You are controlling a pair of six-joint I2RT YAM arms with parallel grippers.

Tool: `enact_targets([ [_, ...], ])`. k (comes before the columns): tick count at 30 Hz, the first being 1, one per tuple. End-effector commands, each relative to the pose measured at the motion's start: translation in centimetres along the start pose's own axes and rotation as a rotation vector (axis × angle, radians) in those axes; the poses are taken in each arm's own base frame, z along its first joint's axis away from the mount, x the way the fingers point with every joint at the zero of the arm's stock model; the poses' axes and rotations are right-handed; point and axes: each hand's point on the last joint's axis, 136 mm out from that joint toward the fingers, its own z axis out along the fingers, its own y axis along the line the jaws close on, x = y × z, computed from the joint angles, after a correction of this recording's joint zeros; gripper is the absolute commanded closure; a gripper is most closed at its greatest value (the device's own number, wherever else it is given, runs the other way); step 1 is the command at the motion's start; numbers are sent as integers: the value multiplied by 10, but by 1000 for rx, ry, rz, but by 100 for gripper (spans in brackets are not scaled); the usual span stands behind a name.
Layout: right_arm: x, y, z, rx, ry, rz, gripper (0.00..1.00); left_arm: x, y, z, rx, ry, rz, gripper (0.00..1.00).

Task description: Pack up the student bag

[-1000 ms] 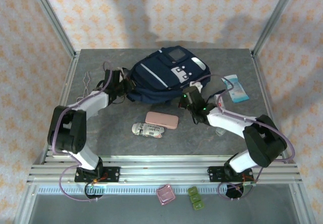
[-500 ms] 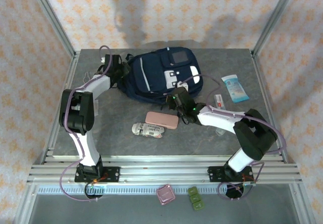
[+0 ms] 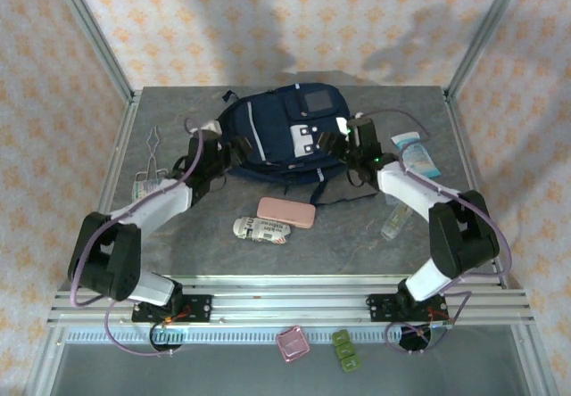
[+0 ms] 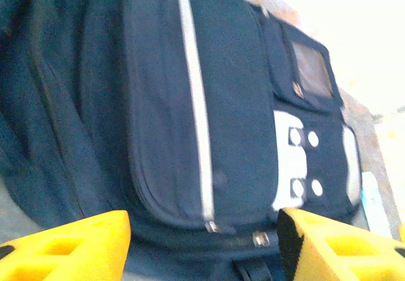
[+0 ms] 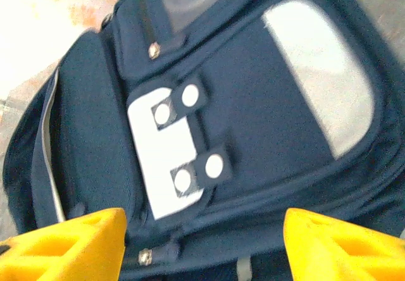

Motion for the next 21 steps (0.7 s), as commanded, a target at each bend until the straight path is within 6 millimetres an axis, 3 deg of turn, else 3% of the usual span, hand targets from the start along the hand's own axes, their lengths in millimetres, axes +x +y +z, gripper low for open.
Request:
enact_targets([
  [1,-17,-36,12,92,5,79,34,-1,-25,-12,121,-60,-2,36],
  [7,-35,-80,40,135,3,168,33,36,-39,-4,129,31,41,38],
  [10,-29,-92,54,125,43,210,35,48,-48,2,159,57,33,39],
  [14,-10,-84,60,-14,75,257,34,61,-54,13,154,96,57,40],
  [18,8,-64,65,-200,122,291,32,64,-56,23,151,112,61,41],
  [21,17,-63,71,-241,143,326,33,63,-52,33,115,119,92,41],
])
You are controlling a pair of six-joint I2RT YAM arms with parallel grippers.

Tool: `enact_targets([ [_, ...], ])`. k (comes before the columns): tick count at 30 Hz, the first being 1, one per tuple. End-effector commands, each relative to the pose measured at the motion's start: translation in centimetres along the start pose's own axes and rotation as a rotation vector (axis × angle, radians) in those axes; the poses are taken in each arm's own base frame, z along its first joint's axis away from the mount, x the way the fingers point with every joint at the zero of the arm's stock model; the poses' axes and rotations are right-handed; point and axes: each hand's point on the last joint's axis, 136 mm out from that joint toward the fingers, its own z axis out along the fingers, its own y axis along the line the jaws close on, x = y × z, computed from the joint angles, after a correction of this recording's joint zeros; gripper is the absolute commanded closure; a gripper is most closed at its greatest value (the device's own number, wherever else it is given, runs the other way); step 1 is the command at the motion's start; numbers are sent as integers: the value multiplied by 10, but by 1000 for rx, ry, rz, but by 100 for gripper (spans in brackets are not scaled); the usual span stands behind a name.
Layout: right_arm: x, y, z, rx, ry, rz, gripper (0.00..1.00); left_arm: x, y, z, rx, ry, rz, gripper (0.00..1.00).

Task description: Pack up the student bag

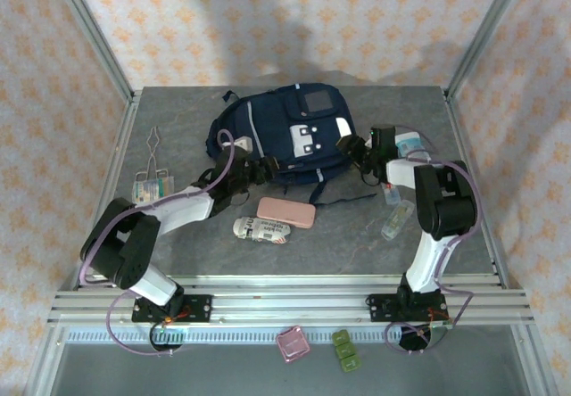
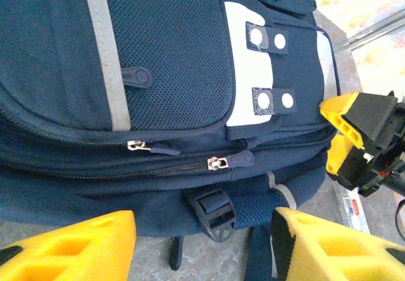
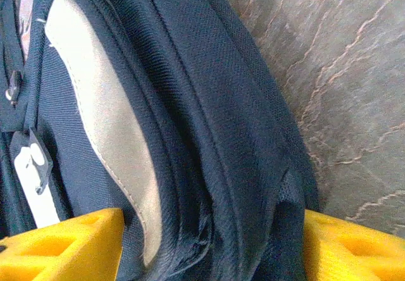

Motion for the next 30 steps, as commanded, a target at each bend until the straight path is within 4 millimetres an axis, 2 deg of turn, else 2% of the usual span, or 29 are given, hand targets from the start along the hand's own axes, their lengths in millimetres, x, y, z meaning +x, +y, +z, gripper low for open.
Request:
enact_targets([
  [1,6,20,10,-150,44,28,35,-15,-10,9,-7,-24,43,41],
  [2,8,20,14,-160,55,33,41,-15,-7,12,-24,-20,53,41],
  [4,11,24,19,-203,82,45,70,-12,0,21,-62,1,71,42],
  [6,9,33,16,-239,78,46,93,-10,4,28,-87,19,84,43],
  [7,4,40,10,-258,55,37,100,-10,5,29,-99,20,91,43],
  [9,-4,57,-6,-302,15,18,100,-16,5,29,-114,8,102,44],
  [12,-13,96,-40,-408,-55,-26,100,-24,0,29,-131,0,111,44],
  [17,4,140,-80,-486,-150,-149,100,-18,-5,34,-180,32,96,39],
  [20,17,152,-96,-524,-202,-186,100,-12,-7,35,-162,46,58,37],
  [24,25,157,-101,-531,-222,-204,100,0,3,40,-231,86,68,35],
  [28,22,154,-104,-515,-248,-202,100,10,15,40,-349,101,132,36],
  [30,19,153,-107,-502,-272,-205,100,15,22,37,-390,103,163,42],
])
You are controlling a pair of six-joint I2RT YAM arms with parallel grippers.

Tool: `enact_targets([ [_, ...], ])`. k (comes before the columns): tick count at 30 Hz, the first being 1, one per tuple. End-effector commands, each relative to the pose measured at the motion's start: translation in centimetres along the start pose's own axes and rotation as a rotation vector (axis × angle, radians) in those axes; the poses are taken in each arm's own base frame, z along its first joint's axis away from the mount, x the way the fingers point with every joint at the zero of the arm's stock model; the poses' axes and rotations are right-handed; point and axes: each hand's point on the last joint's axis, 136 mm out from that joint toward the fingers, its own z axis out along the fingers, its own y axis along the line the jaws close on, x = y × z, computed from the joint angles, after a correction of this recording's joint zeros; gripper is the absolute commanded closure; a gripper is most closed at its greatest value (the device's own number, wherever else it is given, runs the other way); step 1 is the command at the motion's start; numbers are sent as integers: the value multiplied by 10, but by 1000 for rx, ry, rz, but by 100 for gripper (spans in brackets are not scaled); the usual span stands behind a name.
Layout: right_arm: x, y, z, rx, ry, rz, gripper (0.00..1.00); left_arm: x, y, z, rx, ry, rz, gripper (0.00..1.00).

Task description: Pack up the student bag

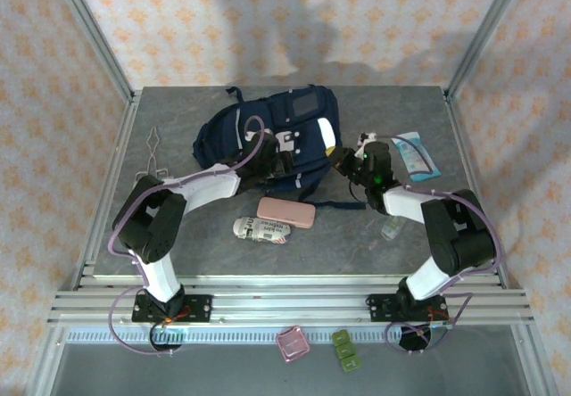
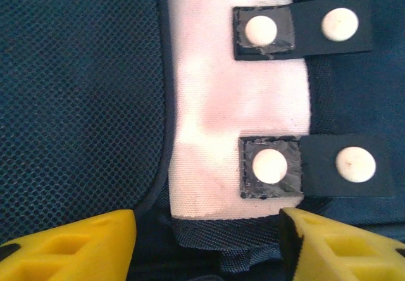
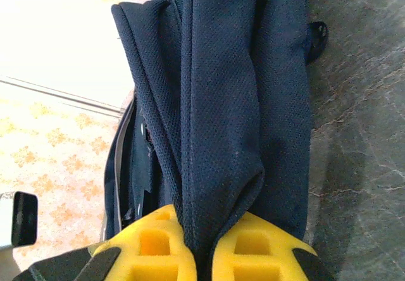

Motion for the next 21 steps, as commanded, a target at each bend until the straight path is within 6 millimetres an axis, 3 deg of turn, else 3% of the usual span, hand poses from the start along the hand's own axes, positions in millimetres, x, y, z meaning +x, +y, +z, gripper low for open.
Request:
enact_targets([
  [1,-44,78,-25,-225,-175,-136,100,15,30,0,-167,24,51,44],
  [5,-49,82,-26,-227,-189,-140,100,24,40,-7,-205,15,62,53],
  [11,-48,80,-22,-229,-183,-123,100,21,32,-16,-237,-33,122,51],
  [15,-53,85,-26,-231,-201,-133,100,33,55,-8,-404,6,229,48],
  [16,-53,86,-26,-230,-202,-138,100,35,62,-7,-431,8,238,50],
  [19,-55,86,-27,-220,-206,-148,100,33,73,-16,-462,-14,237,73],
  [21,-55,83,-27,-210,-207,-148,100,30,73,-21,-423,-16,210,76],
])
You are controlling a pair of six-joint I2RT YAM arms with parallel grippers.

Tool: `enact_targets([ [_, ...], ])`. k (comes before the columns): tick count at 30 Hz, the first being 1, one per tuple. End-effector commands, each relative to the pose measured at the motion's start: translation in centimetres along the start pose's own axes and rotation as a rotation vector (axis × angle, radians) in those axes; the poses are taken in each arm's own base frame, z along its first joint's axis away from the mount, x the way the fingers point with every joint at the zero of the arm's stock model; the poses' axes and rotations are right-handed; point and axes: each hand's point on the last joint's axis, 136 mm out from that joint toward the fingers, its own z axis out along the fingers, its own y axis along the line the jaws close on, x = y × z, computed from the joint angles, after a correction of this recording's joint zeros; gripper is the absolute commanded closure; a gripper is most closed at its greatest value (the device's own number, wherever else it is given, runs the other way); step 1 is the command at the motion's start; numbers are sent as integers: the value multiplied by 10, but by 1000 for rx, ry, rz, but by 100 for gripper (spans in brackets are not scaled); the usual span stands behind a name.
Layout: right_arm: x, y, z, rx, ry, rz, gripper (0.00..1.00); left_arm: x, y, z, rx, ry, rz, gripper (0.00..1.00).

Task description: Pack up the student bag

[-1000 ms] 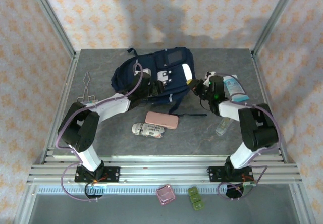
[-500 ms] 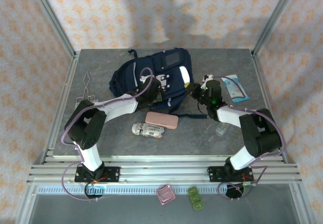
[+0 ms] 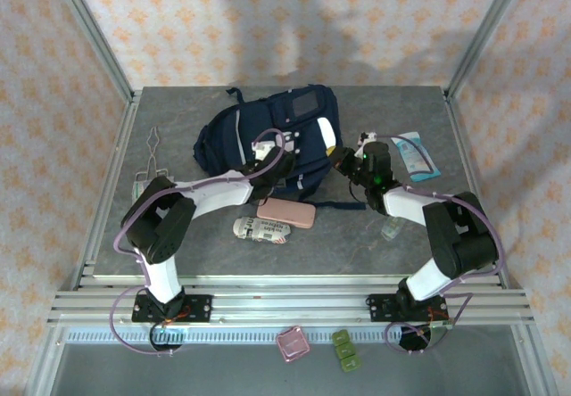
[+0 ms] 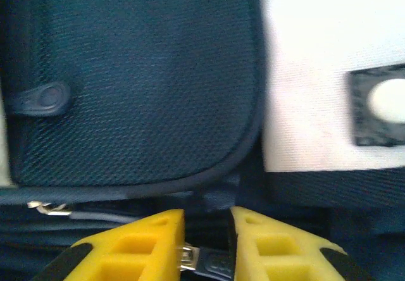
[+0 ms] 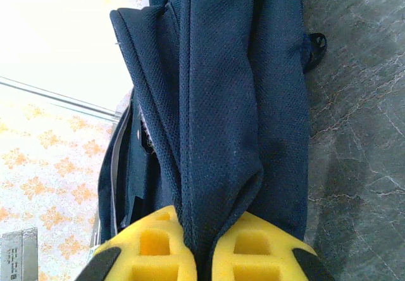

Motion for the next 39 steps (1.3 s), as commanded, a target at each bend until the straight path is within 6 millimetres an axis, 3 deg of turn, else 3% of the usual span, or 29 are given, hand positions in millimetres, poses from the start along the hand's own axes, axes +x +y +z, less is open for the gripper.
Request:
enact_targets([
  [1,-55,78,-24,-222,-191,-114,100,13,38,-5,-93,41,34,80],
  [4,-54,78,-22,-233,-185,-105,100,3,31,-13,-34,29,37,81],
  [5,-53,79,-21,-235,-183,-101,100,1,25,-15,1,24,35,76],
  [7,-53,78,-21,-237,-182,-95,100,0,14,-15,70,41,10,58],
  [10,-52,78,-21,-240,-181,-94,100,4,5,-9,147,119,-88,48],
  [17,-46,74,-21,-239,-169,-89,100,-7,-27,-21,362,134,-308,38],
  [20,-44,73,-21,-242,-166,-86,100,-11,-36,-22,397,135,-324,37],
  [22,-44,73,-21,-242,-164,-85,100,-4,-35,-14,361,165,-308,37],
  [29,-46,74,-24,-246,-178,-88,100,41,1,16,140,268,-237,48],
  [31,-47,75,-25,-246,-183,-93,100,48,12,17,100,272,-217,63],
  [33,-49,77,-25,-244,-191,-102,100,50,19,15,80,270,-212,77],
  [39,-51,74,-24,-237,-198,-97,100,39,17,7,107,258,-210,86],
])
